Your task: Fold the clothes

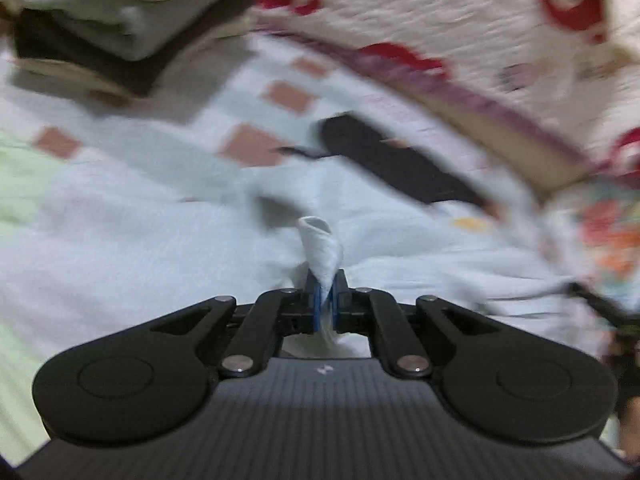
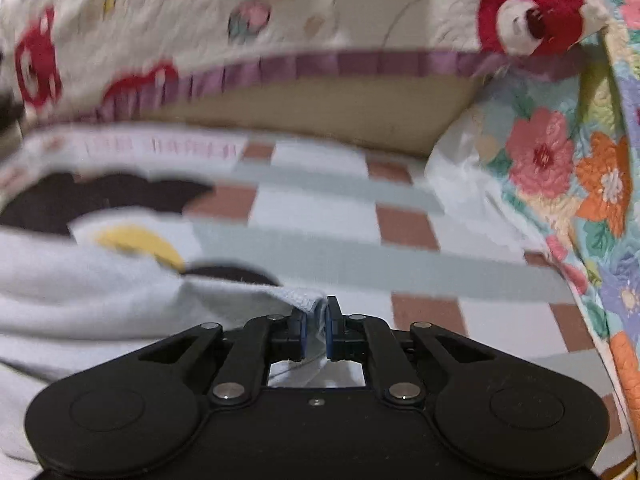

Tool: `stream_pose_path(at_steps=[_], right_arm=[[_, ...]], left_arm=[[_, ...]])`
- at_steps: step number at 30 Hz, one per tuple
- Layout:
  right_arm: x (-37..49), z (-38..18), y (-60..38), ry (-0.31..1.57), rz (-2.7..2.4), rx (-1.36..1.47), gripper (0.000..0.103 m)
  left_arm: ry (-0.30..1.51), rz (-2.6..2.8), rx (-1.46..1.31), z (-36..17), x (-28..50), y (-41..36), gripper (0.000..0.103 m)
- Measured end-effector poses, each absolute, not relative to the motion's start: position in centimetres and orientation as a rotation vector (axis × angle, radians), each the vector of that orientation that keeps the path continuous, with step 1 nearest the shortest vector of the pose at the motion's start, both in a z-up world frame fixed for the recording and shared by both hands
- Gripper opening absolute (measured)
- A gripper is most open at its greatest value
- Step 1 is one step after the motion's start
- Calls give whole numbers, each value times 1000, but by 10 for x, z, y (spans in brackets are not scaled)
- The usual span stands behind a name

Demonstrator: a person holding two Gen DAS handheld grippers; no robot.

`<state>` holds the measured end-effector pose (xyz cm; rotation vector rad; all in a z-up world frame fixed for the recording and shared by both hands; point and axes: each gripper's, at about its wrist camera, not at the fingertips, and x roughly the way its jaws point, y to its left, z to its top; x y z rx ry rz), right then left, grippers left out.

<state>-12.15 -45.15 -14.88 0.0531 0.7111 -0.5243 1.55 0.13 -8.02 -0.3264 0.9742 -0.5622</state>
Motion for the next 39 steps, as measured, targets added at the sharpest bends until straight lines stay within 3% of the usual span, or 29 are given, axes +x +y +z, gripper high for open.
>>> stream_pose_path(at_steps=[8, 14, 16, 19, 22, 34, 37, 39], right_arm=[[-141, -119, -457, 571, -529, 5, 8], [-136, -126, -489, 590, -437, 259, 10], [-137, -131, -493, 591, -420, 340, 17], [-143, -136, -494, 574, -407, 425, 19], [-146, -140, -496, 578, -414, 431, 28], [-163, -149, -509, 585, -449, 444, 37], [-161, -148, -510, 587, -441, 429, 37], [-158, -145, -510, 590, -439, 399, 37]], left_arm=[[883, -486, -234, -67, -15, 30, 4], [987, -532, -2, -96, -39, 20, 5], [998, -541, -39, -101, -43, 23, 5], [998, -564, -53, -98, -48, 27, 6], [1021, -576, -1, -94, -55, 30, 15], [982, -541, 3, -94, -68, 37, 32], [1010, -591, 113, -92, -75, 24, 42], [1039, -619, 238, -93, -79, 12, 43]])
